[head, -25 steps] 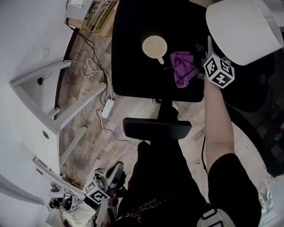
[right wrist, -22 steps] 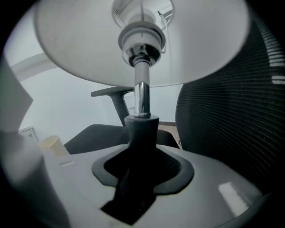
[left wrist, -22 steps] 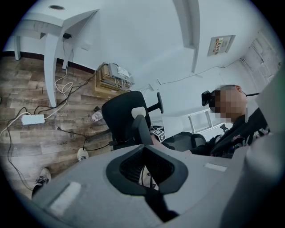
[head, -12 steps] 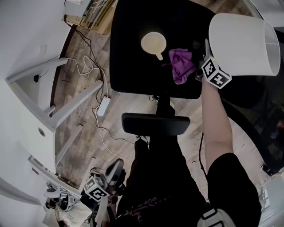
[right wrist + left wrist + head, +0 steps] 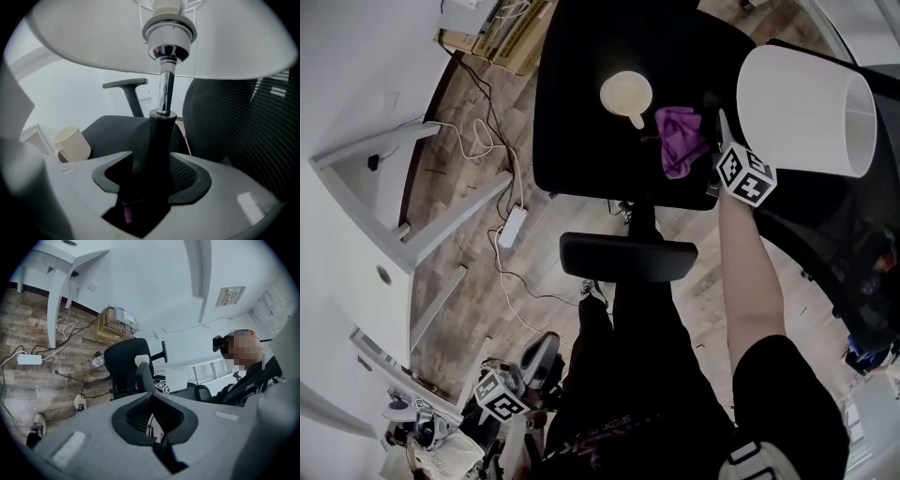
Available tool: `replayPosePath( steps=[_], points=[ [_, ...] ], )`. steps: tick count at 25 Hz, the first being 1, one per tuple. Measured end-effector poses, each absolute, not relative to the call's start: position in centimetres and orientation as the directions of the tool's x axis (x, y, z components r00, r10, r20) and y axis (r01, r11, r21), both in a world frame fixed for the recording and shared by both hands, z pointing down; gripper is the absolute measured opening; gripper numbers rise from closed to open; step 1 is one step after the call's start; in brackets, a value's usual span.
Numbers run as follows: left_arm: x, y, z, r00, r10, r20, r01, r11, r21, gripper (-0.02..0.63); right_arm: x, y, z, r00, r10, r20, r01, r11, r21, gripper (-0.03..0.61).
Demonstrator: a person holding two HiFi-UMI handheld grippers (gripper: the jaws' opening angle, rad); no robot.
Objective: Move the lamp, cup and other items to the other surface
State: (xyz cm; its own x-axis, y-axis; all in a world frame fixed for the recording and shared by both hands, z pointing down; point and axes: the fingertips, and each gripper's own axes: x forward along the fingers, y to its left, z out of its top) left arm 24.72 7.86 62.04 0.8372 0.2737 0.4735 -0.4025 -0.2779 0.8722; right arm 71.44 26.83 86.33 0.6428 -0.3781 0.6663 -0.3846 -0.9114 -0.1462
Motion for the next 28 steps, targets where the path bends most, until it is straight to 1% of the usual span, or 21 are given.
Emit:
replayPosePath(
  steps=[6,10,14,16,18,24,25,26,28],
  points=[
    [25.2,7.6,61.0,0.849,0.283,0.446,-0.368,-0.289,0.884,-0.005,69.7,27.0,85.8,0.601,-0.394,0.696,-0.405,-0.9,-0.16,0.241],
    [24.9,6.6,60.0,0.866,0.248,0.435,-0.358,-0.303,0.883,-0.005,68.6,27.8,85.7,0.568,-0.384,0.728,-0.38,-0.907,-0.182,0.239],
    [25.1,5.8,58.7,0.894,0.212,0.394,-0.324,-0.302,0.897,-0.005,66.3,28.4,84.9,0.505,-0.401,0.764,-0.369,-0.901,-0.23,0.237],
    [25.5,5.3,57.7,0.91,0.196,0.365,-0.297,-0.304,0.905,-0.005,65.5,28.4,83.8,0.484,-0.411,0.773,-0.38,-0.894,-0.238,0.217],
    [26.0,4.8,56.6,0.925,0.184,0.333,-0.265,-0.316,0.911,-0.005,64.9,28.4,82.7,0.457,-0.421,0.784,-0.394,-0.886,-0.246,0.213],
    [25.7,3.1,53.9,0.955,0.109,0.277,-0.221,-0.367,0.904,-0.005,59.9,28.7,79.0,0.302,-0.489,0.818,-0.481,-0.82,-0.312,0.194],
    [25.6,2.7,53.6,0.959,0.092,0.268,-0.216,-0.374,0.902,-0.005,58.9,28.7,77.8,0.288,-0.503,0.815,-0.503,-0.804,-0.318,0.176],
    [25.6,2.2,53.5,0.963,0.077,0.259,-0.211,-0.379,0.901,-0.005,57.9,28.7,76.5,0.281,-0.519,0.807,-0.527,-0.786,-0.323,0.128],
    [25.6,1.7,53.5,0.97,0.05,0.24,-0.203,-0.383,0.901,-0.005,56.4,27.7,73.8,0.258,-0.569,0.781,-0.589,-0.733,-0.34,0.002]
  ],
)
